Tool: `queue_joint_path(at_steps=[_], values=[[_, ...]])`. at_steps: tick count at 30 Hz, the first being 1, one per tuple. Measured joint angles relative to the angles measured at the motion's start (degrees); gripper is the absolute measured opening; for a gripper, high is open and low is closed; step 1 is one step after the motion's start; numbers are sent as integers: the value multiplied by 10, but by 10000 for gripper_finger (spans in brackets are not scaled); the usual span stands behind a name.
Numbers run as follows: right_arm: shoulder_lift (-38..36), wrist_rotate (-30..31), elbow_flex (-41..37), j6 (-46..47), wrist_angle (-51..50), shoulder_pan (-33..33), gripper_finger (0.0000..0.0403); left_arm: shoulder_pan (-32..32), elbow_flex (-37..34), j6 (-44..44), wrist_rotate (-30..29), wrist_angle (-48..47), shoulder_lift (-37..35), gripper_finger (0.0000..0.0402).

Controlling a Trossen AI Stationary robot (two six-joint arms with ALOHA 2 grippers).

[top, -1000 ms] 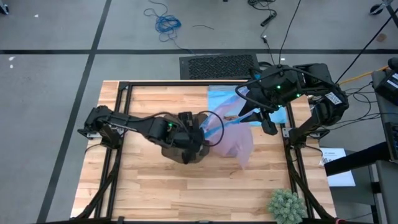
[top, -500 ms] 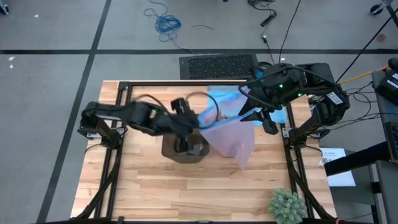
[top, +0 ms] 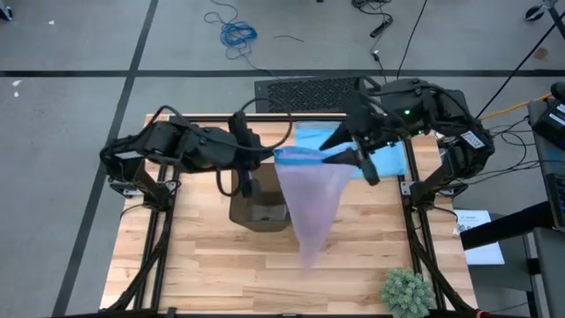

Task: Place trash/remove bag and relplace
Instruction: Close the trash bag

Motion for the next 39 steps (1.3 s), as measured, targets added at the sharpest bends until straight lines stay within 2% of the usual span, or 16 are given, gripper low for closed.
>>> queue_joint_path(at_steps=[7,12,17,28,30,32,34,37,39], values=[[68,17,-1,27,9,0,234,20,0,10,3,-7,1,0],[88,28,-1,29,37,-2,277,22,0,11,19,-13,2,0],[81,81,-1,51,37,-9,286,21,0,8,21,-15,2,0],[135,62,-1,22,2,-27,284,21,0,11,17,-7,2,0],[142,44,-1,21,1,-27,269,21,0,11,16,-7,2,0],[146,44,-1,19,-1,-27,234,21,0,10,16,-7,2,0],[146,44,-1,17,1,-26,176,21,0,10,15,-6,2,0],[142,45,0,6,2,-27,58,21,0,10,13,-6,2,0],[142,45,0,-9,-2,-27,18,21,0,11,8,-6,1,0]])
